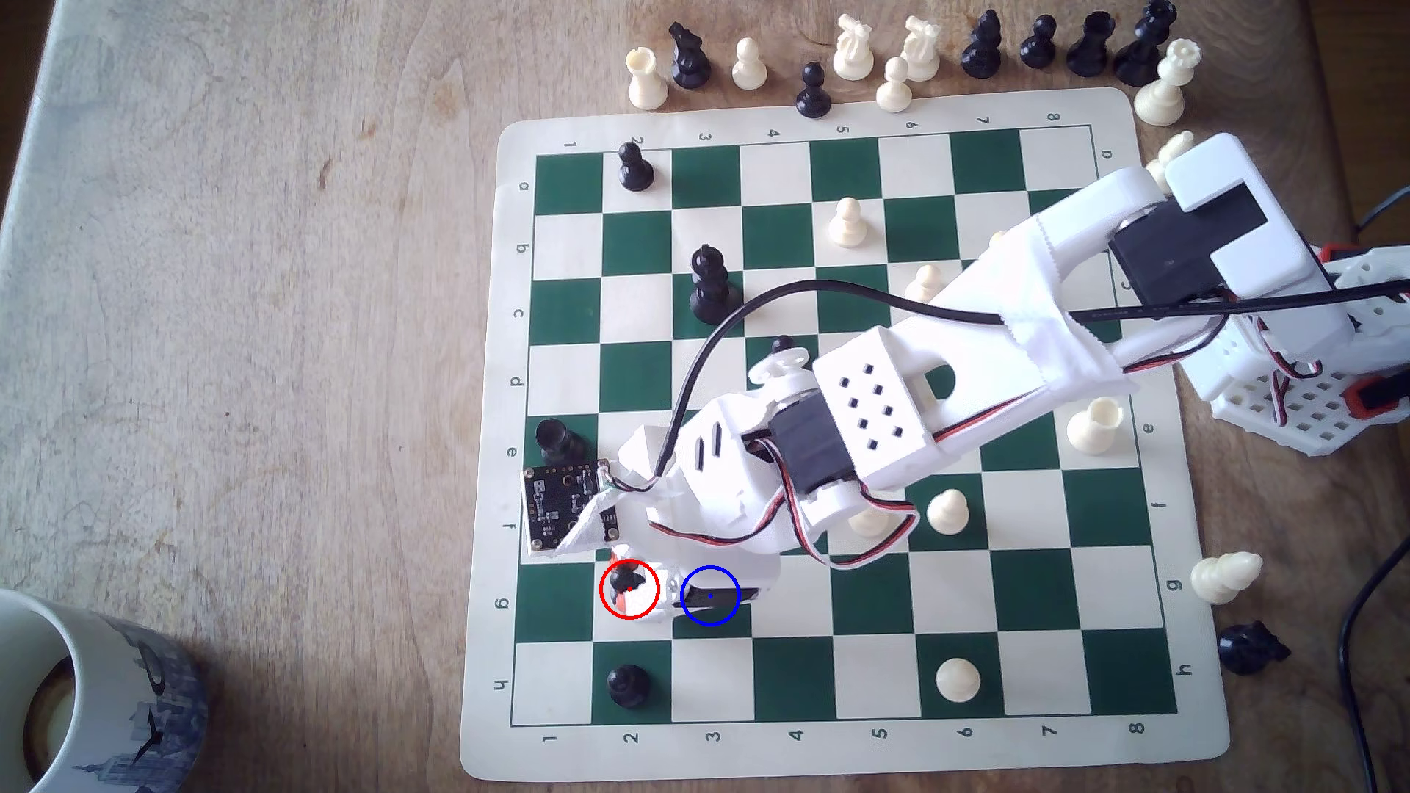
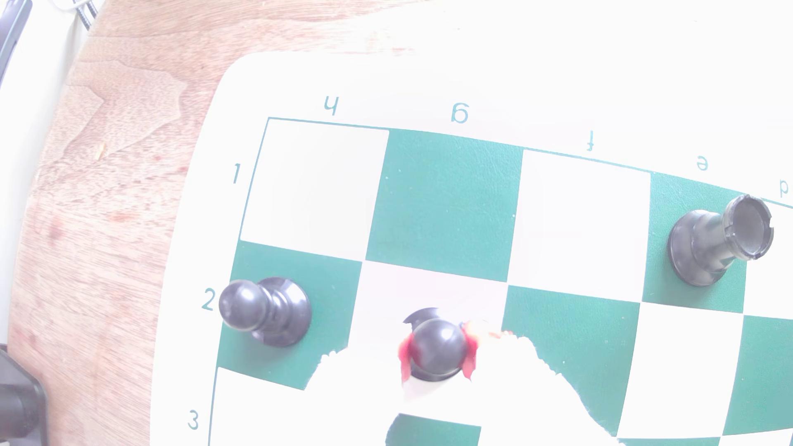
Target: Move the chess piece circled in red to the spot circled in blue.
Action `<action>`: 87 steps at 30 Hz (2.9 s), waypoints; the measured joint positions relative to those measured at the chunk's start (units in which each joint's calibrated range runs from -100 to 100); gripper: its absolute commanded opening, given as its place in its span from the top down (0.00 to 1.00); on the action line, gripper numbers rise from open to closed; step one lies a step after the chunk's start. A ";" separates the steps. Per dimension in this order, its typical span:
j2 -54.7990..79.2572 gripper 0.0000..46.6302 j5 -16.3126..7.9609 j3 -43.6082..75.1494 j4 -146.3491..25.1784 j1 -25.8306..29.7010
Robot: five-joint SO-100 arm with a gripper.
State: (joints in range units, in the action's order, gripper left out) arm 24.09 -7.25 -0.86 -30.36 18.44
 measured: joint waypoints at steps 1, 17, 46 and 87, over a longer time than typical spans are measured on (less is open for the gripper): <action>0.00 0.93 0.00 0.00 0.00 0.00; -14.41 0.93 -0.20 -11.12 1.51 -0.59; -18.18 0.93 -0.20 -28.92 10.44 3.10; -15.25 0.62 0.49 -27.47 10.44 2.36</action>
State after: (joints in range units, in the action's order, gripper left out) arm 8.84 -6.76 -28.33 -19.92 20.80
